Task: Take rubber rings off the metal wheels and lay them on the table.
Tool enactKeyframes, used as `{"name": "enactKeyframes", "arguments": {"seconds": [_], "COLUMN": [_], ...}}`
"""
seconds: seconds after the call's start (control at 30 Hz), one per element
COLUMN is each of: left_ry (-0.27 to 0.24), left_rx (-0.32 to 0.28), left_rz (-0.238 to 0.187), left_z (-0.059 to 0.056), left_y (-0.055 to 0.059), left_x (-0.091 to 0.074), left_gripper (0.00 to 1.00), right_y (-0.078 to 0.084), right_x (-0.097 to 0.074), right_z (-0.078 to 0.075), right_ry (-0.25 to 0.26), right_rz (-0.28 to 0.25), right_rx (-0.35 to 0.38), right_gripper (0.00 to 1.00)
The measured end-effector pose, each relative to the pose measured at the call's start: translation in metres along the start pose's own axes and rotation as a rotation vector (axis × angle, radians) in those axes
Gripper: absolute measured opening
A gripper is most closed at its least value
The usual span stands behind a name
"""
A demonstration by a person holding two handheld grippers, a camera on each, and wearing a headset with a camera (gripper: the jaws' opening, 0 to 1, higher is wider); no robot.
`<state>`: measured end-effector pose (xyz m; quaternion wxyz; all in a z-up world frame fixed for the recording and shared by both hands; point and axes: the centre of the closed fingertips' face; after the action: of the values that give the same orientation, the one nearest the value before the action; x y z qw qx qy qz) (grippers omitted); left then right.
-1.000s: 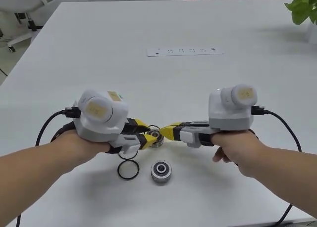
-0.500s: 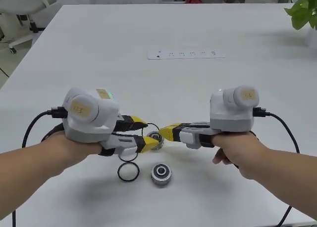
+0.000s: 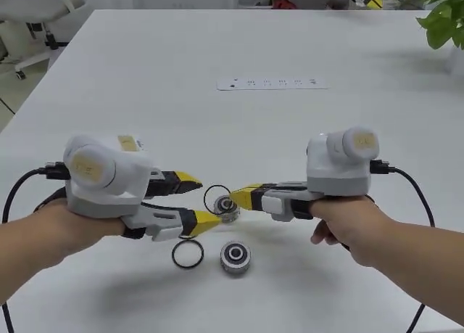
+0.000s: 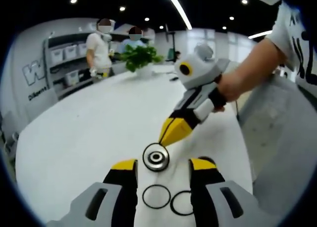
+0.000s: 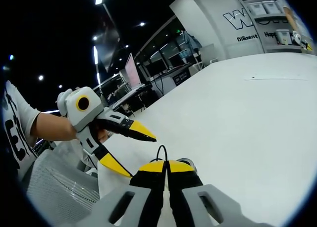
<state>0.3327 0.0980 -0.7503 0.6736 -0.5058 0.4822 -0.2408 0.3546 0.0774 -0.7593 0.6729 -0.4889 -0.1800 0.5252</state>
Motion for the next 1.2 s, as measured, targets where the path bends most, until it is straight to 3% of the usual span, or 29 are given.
{"name": "enactKeyframes", "arguments": {"seconds": [0.7, 1.2], "left_ry": [-0.03, -0.053], "left_rx": [-0.001, -0.025], "left_rz": [0.01, 0.019], "left_z": [0.003, 0.009], "left_y": [0.016, 0.025], "left_x": [-0.034, -0.044], "left_gripper": [0.63, 0.66], "right_y": [0.007, 0.024], "right_x": [0.02, 0.037], "right_z": [0.018, 0.025], "right_ry": [-0.047, -0.073], "right_rz": [0.034, 0.092], "right_rx": [-0.001, 0.001], "right_gripper": [0.0, 0.0]}}
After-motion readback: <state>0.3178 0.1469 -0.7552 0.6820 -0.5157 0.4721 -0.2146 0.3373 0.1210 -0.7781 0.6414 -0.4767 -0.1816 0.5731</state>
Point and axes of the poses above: the centre of the closed fingertips' face, and the gripper's own axes: x roughly forward along the fingers, z roughly to its left, y roughly out of its underside, and after that the axes turned 5 degrees about -z, right-handed
